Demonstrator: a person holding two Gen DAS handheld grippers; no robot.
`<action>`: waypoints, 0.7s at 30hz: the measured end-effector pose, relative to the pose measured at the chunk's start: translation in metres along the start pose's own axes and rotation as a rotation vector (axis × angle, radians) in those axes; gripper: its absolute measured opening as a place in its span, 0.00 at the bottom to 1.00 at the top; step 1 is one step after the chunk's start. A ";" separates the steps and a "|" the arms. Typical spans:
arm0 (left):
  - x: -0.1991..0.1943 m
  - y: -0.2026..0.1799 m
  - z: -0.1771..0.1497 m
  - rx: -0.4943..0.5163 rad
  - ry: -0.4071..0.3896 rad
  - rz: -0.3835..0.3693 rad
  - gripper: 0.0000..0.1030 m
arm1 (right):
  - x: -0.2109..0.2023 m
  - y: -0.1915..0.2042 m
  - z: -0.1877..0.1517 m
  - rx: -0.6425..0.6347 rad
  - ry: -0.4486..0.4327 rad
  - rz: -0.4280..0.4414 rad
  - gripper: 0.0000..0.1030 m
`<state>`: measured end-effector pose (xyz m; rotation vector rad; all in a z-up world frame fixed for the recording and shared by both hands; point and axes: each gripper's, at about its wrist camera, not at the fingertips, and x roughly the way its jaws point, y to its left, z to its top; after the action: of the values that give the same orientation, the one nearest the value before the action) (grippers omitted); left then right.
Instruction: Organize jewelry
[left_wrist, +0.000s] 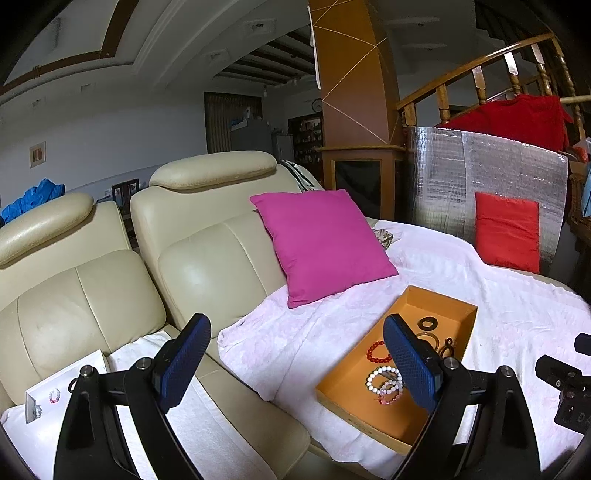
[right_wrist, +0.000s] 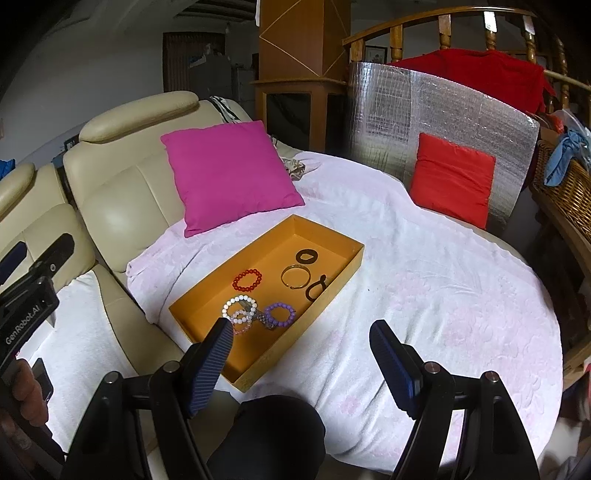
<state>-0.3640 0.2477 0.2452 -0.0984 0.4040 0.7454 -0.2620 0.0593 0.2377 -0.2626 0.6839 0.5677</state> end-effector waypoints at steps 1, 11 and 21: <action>0.001 0.001 0.000 -0.001 0.002 -0.001 0.92 | 0.001 0.001 0.000 0.000 0.000 -0.001 0.77; 0.007 0.005 -0.005 -0.016 0.020 0.000 0.92 | 0.005 0.004 0.001 -0.006 0.004 -0.006 0.77; 0.012 0.010 -0.007 -0.028 0.025 0.001 0.92 | 0.009 0.007 0.001 -0.006 0.011 -0.007 0.77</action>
<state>-0.3653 0.2615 0.2343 -0.1334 0.4172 0.7514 -0.2592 0.0690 0.2320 -0.2738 0.6915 0.5626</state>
